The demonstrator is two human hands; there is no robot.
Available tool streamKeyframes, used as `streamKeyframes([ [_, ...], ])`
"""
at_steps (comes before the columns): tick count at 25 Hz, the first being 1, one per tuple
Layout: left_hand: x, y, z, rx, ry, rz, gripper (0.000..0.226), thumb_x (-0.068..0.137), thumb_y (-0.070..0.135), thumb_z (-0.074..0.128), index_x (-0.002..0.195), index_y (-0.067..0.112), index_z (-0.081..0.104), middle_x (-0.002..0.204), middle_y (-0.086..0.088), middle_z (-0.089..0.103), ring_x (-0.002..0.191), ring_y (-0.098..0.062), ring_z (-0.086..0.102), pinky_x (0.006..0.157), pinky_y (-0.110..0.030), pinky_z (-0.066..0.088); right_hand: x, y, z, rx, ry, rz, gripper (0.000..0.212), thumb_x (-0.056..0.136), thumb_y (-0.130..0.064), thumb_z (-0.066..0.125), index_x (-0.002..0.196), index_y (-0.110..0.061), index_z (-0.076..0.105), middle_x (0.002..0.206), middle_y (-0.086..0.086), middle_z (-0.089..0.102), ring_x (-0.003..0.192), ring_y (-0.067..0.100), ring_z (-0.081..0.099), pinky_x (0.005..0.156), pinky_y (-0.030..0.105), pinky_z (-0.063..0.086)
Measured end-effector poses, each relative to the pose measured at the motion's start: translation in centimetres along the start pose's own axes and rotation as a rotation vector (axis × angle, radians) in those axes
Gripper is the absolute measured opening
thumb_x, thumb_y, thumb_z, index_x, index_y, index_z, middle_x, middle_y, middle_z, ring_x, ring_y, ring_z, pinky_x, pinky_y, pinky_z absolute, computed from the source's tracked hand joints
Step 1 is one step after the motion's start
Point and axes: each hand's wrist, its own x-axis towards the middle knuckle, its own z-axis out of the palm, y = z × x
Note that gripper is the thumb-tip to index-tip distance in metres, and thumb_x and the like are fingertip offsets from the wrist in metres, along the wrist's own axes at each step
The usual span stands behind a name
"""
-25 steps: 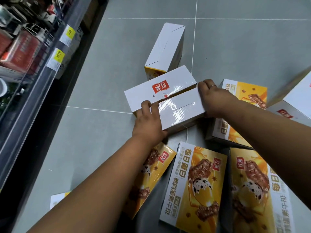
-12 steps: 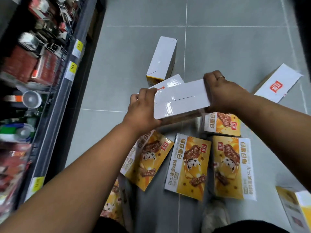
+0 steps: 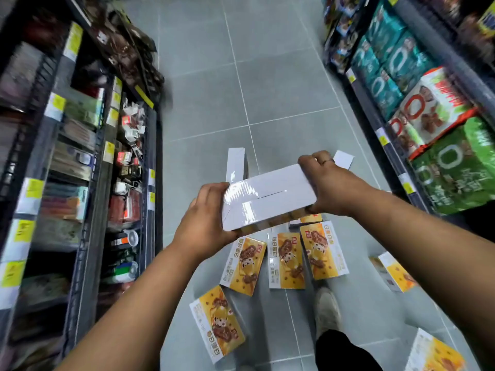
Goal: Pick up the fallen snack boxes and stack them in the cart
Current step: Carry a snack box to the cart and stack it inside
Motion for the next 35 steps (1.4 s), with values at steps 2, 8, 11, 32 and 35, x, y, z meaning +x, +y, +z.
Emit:
streamKeyframes([
  [2,-2.8,3.3,-4.6,0.018,-0.013,0.073,0.1,0.06,0.053,0.083,0.142,0.024,0.034,0.136,0.003,0.039,0.122,-0.022,0.047,0.098,-0.037,0.044,-5.6,-1.8,-4.4,0.012,0.019,0.066,0.096,0.06,-0.032,0.087,0.133,-0.025,0.025,0.142,0.011,0.023,0.08,0.034,0.057,0.072,0.034,0.049],
  [8,-10.2,11.6,-13.1,0.015,-0.074,0.27,0.097,0.065,0.038,0.085,0.144,0.032,0.03,0.139,0.002,0.032,0.124,-0.02,0.043,0.092,-0.028,0.038,-22.3,-5.6,-11.3,0.169,0.143,0.269,0.105,0.057,-0.033,0.087,0.139,-0.033,0.021,0.139,0.011,0.03,0.113,0.032,0.051,0.085,0.034,0.046],
  [11,-13.0,16.1,-15.1,-0.092,-0.129,0.355,0.094,0.067,0.028,0.086,0.145,0.029,0.033,0.139,0.001,0.035,0.127,-0.017,0.041,0.097,-0.02,0.031,-30.7,-6.6,-14.2,0.257,0.23,0.376,0.108,0.058,-0.033,0.086,0.144,-0.034,0.023,0.138,0.009,0.034,0.121,0.029,0.045,0.096,0.036,0.043],
  [32,-51.8,48.6,-6.6,-0.268,-0.644,1.065,0.091,0.066,0.029,0.088,0.144,0.035,0.041,0.143,0.015,0.03,0.125,0.0,0.031,0.1,-0.014,0.023,-95.2,-17.6,-6.6,0.436,0.742,1.126,0.111,0.055,-0.043,0.09,0.146,-0.036,0.028,0.145,-0.001,0.039,0.129,0.019,0.036,0.099,0.029,0.034],
  [35,-58.4,53.2,-4.6,-0.248,-0.744,1.163,0.09,0.067,0.032,0.088,0.143,0.036,0.04,0.146,0.014,0.029,0.129,-0.002,0.03,0.106,-0.02,0.026,-103.4,-20.0,-4.4,0.452,0.835,1.22,0.11,0.054,-0.043,0.091,0.146,-0.036,0.03,0.147,-0.003,0.038,0.132,0.017,0.036,0.097,0.024,0.032],
])
